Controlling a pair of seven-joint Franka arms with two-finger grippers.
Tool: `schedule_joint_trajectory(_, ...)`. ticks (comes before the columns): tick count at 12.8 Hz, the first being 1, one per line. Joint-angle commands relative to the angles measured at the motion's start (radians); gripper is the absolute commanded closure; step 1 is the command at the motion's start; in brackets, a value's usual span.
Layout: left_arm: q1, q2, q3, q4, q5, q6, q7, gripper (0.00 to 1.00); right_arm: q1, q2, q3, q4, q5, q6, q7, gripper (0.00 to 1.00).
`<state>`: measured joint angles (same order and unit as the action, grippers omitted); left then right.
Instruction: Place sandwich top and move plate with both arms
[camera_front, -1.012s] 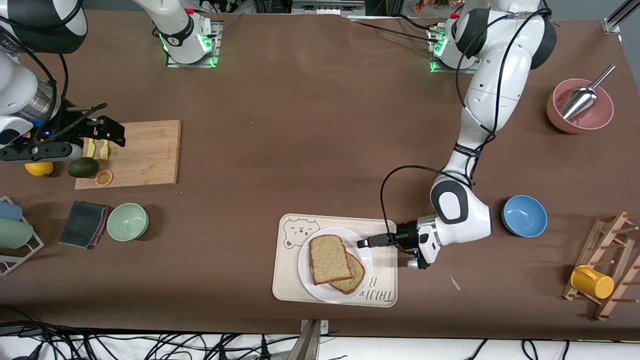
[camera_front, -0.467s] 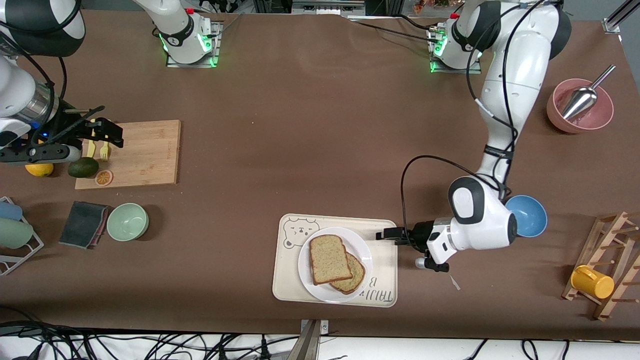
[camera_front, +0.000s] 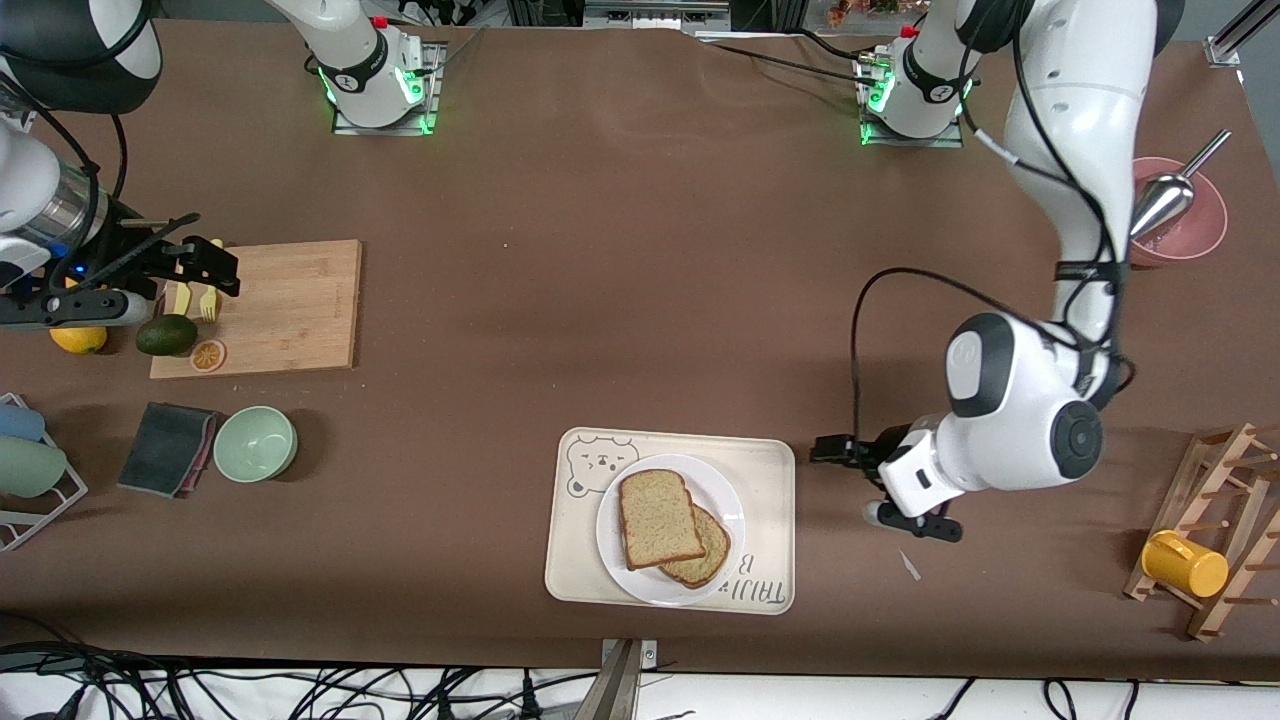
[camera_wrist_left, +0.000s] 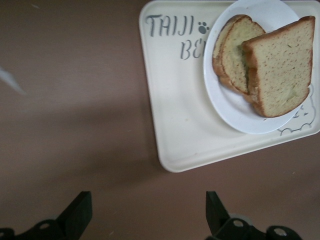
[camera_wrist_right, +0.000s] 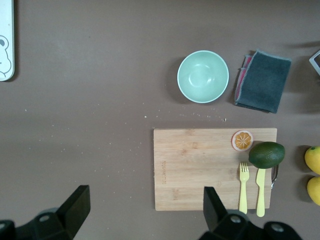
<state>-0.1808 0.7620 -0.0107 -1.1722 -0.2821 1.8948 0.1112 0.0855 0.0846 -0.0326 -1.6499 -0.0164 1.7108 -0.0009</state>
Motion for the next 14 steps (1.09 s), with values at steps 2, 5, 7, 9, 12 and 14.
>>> schedule_joint_trajectory(2,0.0,-0.225,0.008,-0.041,0.26,-0.201,-0.082,0.0,-0.006,0.0,-0.003,0.025,-0.004,-0.007,-0.001,0.0)
schedule_joint_trajectory(5,0.0,-0.35,0.008,-0.041,0.3,-0.359,-0.146,0.0,-0.004,0.0,-0.003,0.025,-0.004,-0.007,-0.001,0.0)
schedule_joint_trajectory(7,0.018,-0.435,0.008,-0.073,0.299,-0.417,-0.143,0.0,-0.004,0.0,-0.003,0.025,-0.011,-0.01,-0.004,0.0)
schedule_joint_trajectory(9,0.04,-0.528,0.006,-0.173,0.293,-0.413,-0.146,0.0,-0.004,0.0,-0.003,0.025,-0.007,-0.008,-0.001,0.0)
schedule_joint_trajectory(12,0.11,-0.659,0.0,-0.33,0.284,-0.361,-0.143,0.0,-0.006,-0.002,-0.003,0.027,-0.01,-0.008,-0.004,0.0)
schedule_joint_trajectory(14,0.142,-0.772,-0.009,-0.498,0.282,-0.272,-0.131,0.0,-0.006,0.0,-0.003,0.036,-0.011,-0.011,-0.005,0.0)
